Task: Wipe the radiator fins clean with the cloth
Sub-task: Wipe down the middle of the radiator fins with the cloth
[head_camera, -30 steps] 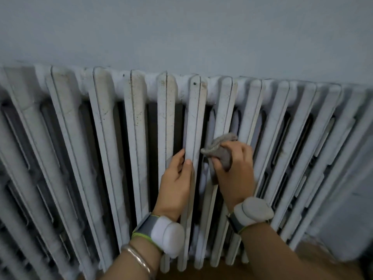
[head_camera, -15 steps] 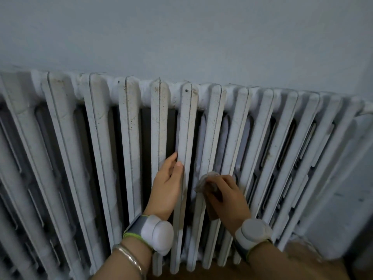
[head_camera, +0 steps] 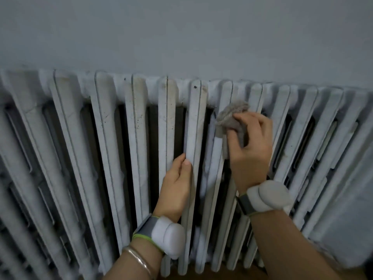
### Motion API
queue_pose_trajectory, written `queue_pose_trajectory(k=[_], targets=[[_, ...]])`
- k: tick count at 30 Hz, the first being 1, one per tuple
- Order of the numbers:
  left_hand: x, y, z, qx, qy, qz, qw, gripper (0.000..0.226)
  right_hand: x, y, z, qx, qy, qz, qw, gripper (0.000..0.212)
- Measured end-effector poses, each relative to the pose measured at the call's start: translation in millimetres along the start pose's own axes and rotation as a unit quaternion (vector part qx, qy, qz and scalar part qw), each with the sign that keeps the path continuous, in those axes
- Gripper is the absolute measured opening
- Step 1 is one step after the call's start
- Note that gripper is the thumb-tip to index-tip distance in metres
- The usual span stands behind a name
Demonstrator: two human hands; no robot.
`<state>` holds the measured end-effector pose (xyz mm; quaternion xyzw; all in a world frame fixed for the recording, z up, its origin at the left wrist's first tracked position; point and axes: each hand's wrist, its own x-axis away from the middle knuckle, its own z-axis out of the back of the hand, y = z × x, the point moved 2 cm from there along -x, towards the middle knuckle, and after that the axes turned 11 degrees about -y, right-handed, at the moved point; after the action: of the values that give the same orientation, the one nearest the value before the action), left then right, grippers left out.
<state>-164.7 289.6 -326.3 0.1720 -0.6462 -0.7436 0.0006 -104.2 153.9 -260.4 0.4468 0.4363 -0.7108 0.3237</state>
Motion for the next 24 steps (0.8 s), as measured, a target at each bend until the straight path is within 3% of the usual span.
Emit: queue_pose_trajectory(k=[6,15,24], targets=[[-5.6,-3.2,-2.6,-0.012,0.017,0.010,1.000,0.046,4.2,12.3,-18.3,0.029,-0.043,0.015,0.999,0.024],[-3.3,-2.0,-7.7,0.003,0.045,0.015,0.999,0.044,39.6,30.7,-20.8,0.049,-0.130,-0.039,0.990,0.027],[-0.1,-2.0,-13.8,0.005,0.060,0.009,0.998,0.042,76.4,51.4,-27.5,0.053,-0.176,0.023,0.983,0.037]])
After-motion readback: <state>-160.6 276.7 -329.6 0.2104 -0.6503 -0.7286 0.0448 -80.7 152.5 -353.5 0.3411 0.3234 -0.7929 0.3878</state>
